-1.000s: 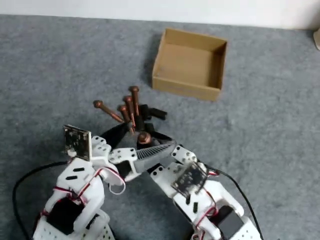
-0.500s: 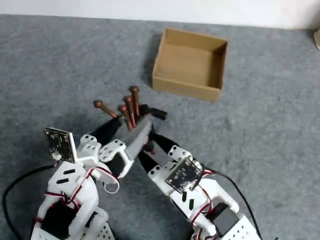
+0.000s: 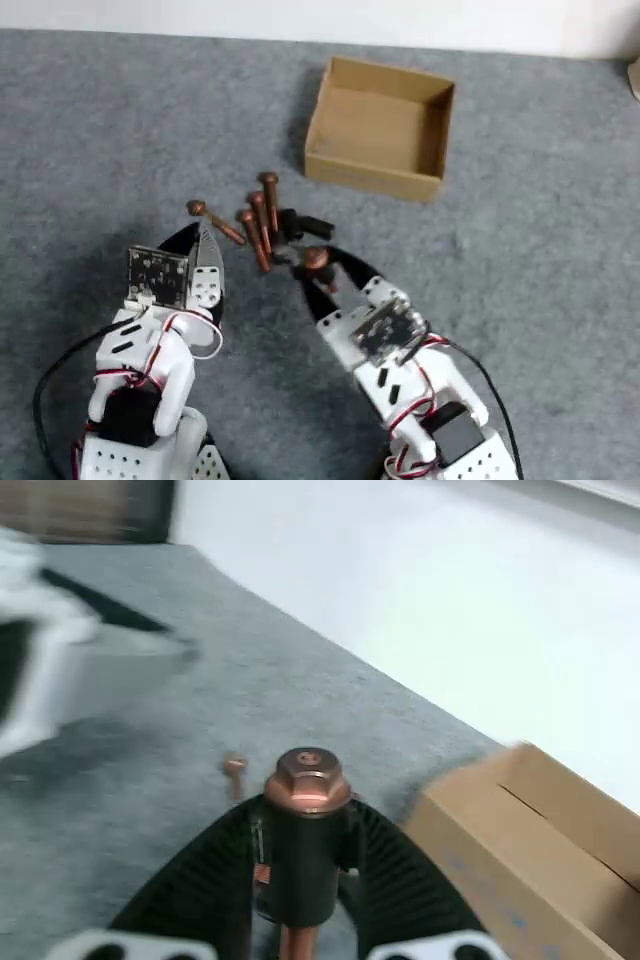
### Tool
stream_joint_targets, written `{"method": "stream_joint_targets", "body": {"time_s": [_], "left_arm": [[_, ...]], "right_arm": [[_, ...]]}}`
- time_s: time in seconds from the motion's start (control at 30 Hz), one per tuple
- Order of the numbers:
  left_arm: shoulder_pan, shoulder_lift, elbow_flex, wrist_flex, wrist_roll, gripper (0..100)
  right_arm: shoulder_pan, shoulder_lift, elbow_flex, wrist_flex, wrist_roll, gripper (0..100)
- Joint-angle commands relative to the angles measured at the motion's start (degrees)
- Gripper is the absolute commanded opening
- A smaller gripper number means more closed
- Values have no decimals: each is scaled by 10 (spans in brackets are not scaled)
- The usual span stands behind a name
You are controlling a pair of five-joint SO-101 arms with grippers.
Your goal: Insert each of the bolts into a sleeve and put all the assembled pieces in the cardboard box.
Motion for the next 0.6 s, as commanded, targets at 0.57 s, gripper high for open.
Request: {"method": "stream_joint_targets", "body": {"time_s": [0.57], "left_arm": [[-55, 657, -167, -271, -10, 7]], "right_arm": [[262, 1028, -886, 76, 3, 5]]}}
